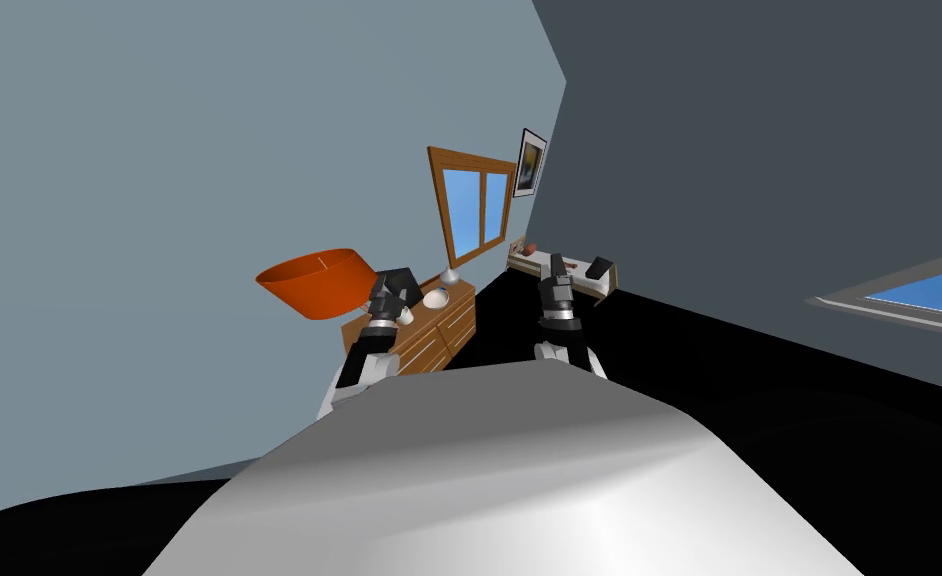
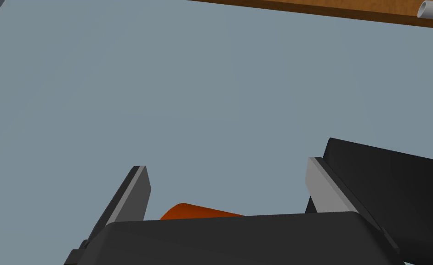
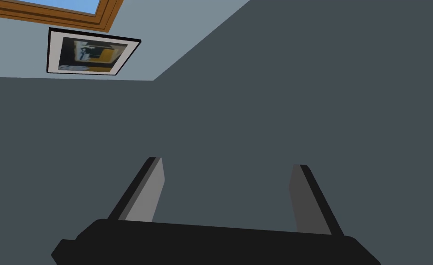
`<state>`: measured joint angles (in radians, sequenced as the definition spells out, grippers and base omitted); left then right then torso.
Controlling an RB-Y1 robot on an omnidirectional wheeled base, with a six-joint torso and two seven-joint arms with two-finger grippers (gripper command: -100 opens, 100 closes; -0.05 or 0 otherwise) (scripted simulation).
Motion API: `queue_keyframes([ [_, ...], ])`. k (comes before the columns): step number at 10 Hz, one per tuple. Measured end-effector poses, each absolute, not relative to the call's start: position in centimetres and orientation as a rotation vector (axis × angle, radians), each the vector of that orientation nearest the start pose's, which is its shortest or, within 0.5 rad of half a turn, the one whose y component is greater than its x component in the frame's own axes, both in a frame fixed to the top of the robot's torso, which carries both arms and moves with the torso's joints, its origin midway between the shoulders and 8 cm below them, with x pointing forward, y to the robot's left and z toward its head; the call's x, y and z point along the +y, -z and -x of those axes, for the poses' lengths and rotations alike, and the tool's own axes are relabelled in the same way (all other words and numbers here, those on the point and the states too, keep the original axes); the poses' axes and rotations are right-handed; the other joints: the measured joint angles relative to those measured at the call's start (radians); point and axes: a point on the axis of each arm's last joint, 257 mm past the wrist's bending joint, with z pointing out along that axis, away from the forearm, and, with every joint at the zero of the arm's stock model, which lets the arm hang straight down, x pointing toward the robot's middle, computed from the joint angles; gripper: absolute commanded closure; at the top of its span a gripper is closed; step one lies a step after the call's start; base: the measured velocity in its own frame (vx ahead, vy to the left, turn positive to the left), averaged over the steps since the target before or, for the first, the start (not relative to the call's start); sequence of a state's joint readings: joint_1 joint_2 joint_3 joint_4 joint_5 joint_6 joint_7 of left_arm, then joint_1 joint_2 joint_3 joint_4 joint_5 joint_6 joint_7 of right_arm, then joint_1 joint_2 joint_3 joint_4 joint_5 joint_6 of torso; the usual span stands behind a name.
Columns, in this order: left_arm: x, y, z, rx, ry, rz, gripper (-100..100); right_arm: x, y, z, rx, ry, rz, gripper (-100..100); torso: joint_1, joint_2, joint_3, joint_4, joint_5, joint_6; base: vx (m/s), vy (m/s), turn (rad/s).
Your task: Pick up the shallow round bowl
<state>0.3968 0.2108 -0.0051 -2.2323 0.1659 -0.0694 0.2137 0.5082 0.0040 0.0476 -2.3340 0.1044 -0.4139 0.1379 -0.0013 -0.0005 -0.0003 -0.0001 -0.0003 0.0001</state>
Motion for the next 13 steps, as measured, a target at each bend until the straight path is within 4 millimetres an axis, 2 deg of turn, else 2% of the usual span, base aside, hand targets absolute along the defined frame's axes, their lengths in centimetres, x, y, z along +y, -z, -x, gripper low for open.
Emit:
queue_keyframes([
  [5,28.1,8.2,-43.8,0.985,1.464,1.16,-100,-25.5,-2.8,-35.0,0.726,-1.14,-0.577,0,-0.001,-0.001,-0.001,0.0,0.0,0.0,0.015,-0.028,0.022],
  [13,29.5,13.4,-45.1,1.094,1.394,1.374,-100,-25.5,-2.8,-35.0,0.726,-1.14,-0.577,0,0.0,-0.001,-0.001,0.0,0.0,0.0,0.027,-0.031,0.014],
])
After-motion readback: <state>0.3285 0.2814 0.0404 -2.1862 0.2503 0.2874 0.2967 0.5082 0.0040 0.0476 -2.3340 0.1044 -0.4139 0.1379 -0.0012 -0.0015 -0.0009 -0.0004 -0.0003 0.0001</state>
